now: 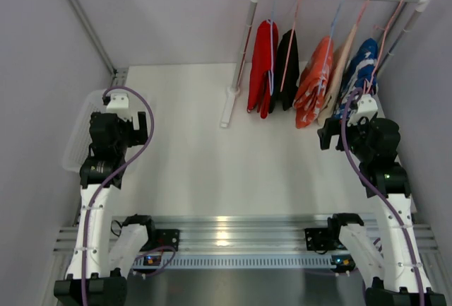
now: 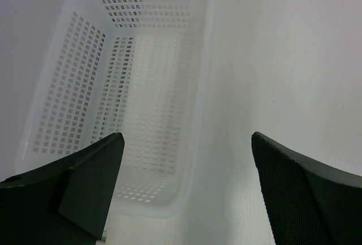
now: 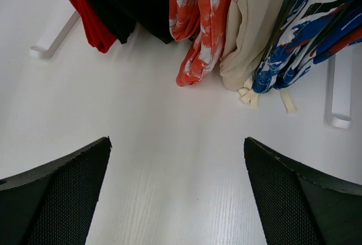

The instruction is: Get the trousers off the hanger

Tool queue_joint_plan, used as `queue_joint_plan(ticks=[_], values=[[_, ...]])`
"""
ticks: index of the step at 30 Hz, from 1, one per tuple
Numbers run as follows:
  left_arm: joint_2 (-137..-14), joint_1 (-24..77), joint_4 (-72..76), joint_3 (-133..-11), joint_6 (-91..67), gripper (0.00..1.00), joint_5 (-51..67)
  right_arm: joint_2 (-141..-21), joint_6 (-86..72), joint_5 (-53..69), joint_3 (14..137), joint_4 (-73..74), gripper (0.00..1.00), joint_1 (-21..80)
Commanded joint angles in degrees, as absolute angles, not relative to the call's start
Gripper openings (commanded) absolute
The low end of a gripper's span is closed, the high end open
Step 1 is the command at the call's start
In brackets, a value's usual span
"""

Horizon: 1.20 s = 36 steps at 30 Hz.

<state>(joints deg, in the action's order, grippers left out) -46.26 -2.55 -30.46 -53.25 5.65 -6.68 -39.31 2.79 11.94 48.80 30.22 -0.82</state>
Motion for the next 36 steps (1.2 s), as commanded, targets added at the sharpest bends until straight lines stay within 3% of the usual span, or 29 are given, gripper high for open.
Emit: queue_joint_plan(ticks=[1,18,23,28,36], values=[[-45.9,-2.8,-29.1,-55.5,6.1,0.99,-5.9,-38.8,3.1,12.9,50.6,27.9,0.99,-1.6],[-47.7,-2.7,-29.0,-56.4,4.9,0.99,-1.9,-41.7,1.5,16.7,54.8,27.3,1.00,-1.5],[-48.8,-2.7,-28.5,-57.2,4.0,0.99,1.6,-50.2,-1.6,21.2,65.3,28.0,1.00,-0.4],[-49.5,-2.7,-28.9,-57.1,3.7,0.99,1.2,-58.0,-3.3,19.0,79.6,27.3,0.99,9.0],[-49.0,-2.8,-29.1,-56.3,3.1,0.99,0.6,-76.7,-13.3,23.5,99.6,24.7,0.91,14.8]])
